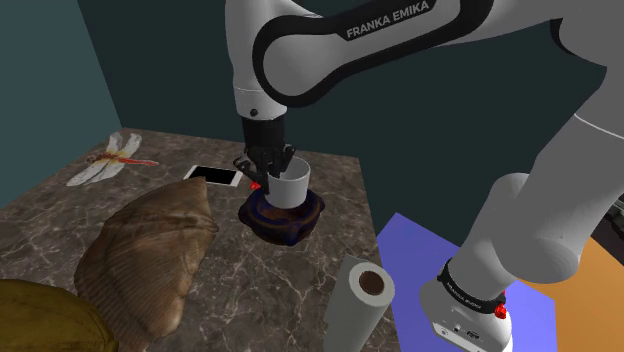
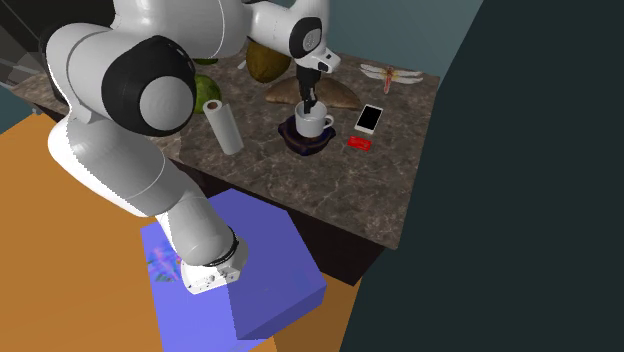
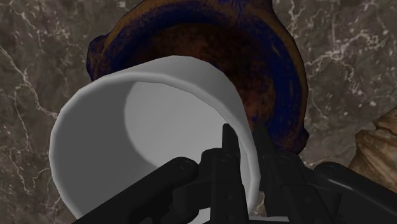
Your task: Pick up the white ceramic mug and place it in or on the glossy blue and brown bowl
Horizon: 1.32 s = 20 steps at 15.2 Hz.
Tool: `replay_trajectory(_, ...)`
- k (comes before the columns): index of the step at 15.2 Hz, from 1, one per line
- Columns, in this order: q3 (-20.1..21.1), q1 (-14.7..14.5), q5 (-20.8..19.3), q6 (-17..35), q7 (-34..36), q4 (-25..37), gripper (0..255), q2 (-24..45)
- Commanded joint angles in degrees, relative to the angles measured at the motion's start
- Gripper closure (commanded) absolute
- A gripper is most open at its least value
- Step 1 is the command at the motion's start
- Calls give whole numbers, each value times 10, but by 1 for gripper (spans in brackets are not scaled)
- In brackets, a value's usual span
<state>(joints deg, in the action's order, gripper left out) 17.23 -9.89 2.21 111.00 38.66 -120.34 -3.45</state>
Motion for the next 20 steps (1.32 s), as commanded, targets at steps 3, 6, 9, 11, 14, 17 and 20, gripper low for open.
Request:
replay_trajectory(3, 0, 0, 0, 0, 0, 0, 0, 0)
replay_trajectory(6, 0, 0, 0, 0, 0, 0, 0, 0)
replay_trajectory(9, -1, 0, 1, -19, -1, 16, 0, -3)
replay_trajectory(11, -2, 1, 1, -57, -1, 50, 0, -8)
replay_trajectory(14, -2, 1, 1, -73, -1, 64, 0, -9)
replay_trajectory(17, -2, 1, 1, -73, -1, 65, 0, -8)
replay_trajectory(20, -2, 1, 1, -73, -1, 65, 0, -8)
